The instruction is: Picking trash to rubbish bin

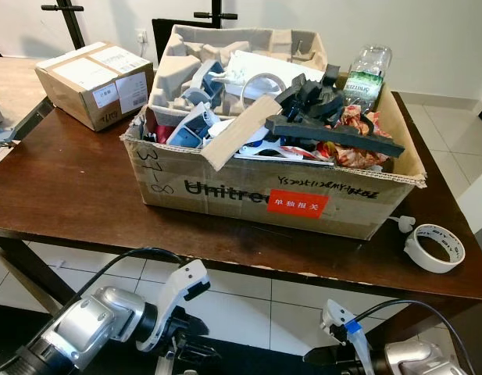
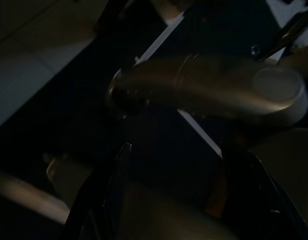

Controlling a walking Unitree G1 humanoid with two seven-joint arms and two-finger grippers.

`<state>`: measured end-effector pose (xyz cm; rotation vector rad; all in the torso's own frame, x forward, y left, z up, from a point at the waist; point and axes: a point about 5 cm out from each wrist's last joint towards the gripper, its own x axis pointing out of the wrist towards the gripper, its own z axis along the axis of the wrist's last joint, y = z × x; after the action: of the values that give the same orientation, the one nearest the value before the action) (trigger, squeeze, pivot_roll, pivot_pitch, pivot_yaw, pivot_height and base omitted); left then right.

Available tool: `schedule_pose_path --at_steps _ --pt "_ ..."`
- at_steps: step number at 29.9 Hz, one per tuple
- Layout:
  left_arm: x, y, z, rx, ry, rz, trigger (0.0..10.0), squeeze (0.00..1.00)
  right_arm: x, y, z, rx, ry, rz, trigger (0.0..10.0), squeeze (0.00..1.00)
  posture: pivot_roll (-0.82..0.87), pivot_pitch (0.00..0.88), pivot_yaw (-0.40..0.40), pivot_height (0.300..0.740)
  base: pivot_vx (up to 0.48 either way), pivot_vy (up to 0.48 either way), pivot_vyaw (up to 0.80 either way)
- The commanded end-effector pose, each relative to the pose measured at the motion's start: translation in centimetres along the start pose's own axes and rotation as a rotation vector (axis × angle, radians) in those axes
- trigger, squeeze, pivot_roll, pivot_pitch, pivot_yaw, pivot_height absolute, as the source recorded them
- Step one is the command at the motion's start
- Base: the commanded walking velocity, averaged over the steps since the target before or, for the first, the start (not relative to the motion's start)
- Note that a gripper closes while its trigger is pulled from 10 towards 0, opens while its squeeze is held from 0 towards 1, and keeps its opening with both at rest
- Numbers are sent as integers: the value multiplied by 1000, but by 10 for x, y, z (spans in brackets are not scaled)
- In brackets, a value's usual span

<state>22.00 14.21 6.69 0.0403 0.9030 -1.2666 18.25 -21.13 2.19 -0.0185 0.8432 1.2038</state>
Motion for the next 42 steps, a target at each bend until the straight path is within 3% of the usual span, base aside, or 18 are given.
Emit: schedule_pose_path --at_steps 1,4,6,9,10,15,18,21,27,32,37,42 --pt "5 0 -8 -15 19 13 10000 0 3 3 -8 14 17 5 10000 0 99 105 11 740 0 0 0" --pt "7 6 -23 -33 69 68 10000 0 8 1 -11 11 39 -1 10000 0 100 100 10 740 0 0 0" --pt "11 18 -37 -66 108 180 10000 0 16 -6 -17 14 73 -63 10000 0 100 98 10 740 0 0 0" --pt "12 22 -41 -74 120 224 10000 0 18 -10 -19 22 84 -94 10000 0 100 98 10 740 0 0 0" --pt "17 43 -57 -110 137 433 10000 0 27 -26 -23 89 68 -280 10000 0 102 90 8 740 0 0 0" --pt "21 53 -72 -145 148 567 10000 0 34 -33 -27 140 49 -379 10000 0 105 84 5 740 0 0 0" --pt "24 64 -105 -201 156 822 10000 0 44 -40 -35 333 -55 -542 10000 0 98 71 8 740 0 0 0" --pt "26 65 -114 -231 130 912 10000 0 49 -41 -41 411 -82 -602 10000 0 94 66 8 740 0 0 0" --pt "35 61 -118 -287 39 966 10000 0 61 -36 -56 479 -42 -707 10000 0 85 55 7 740 0 0 0" --pt "40 59 -118 -212 -8 1023 10000 0 66 -34 -70 589 -40 -921 10000 0 83 23 -5 740 0 0 0" --pt "41 60 -122 -240 -10 1059 10000 0 70 -31 -73 618 -53 -953 10000 0 84 1 -10 740 0 0 0" --pt "43 59 -132 -306 40 1086 10000 0 76 -26 -76 585 -21 -972 10000 0 67 0 -15 740 0 0 0"
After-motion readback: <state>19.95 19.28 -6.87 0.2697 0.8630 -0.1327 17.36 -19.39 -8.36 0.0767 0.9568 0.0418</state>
